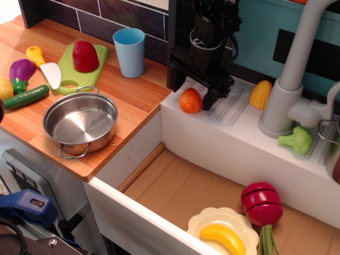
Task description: Put carrot in pot or pan
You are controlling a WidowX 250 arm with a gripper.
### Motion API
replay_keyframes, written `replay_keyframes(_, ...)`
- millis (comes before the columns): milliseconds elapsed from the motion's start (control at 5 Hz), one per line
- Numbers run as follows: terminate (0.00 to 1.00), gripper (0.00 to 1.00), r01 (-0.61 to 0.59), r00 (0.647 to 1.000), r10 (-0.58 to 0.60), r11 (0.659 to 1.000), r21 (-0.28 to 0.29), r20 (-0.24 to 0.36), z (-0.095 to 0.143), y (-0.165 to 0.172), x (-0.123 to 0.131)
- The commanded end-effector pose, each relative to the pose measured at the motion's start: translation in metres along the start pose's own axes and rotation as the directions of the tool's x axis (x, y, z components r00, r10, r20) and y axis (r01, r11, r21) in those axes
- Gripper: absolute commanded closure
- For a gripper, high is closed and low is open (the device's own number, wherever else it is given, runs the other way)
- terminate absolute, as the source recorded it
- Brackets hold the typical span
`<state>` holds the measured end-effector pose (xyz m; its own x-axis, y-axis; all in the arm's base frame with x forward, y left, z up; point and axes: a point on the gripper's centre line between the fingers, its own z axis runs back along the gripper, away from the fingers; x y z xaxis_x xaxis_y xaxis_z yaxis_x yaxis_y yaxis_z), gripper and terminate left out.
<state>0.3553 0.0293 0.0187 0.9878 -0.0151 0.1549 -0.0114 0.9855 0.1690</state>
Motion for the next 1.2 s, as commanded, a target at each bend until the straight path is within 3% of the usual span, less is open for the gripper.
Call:
replay_keyframes(0,0.00,0.00,-0.031,0.999,0.031,0.999,-0.007,0.042,0.006,0.002,0.006)
replay_keyframes(200,0.00,1.00,-0.057,0.995,0.052,0.997,0.055,0.088,0.002,-0.002,0.002)
replay_keyframes(600,0.00,1.00,-0.068,0.998,0.067,0.996,0.049,0.017,0.022,0.003,-0.009)
replay_keyframes(1000,0.00,1.00,-0.065,0.997,0.070,0.988,0.139,-0.032,0.051,0.037,-0.033)
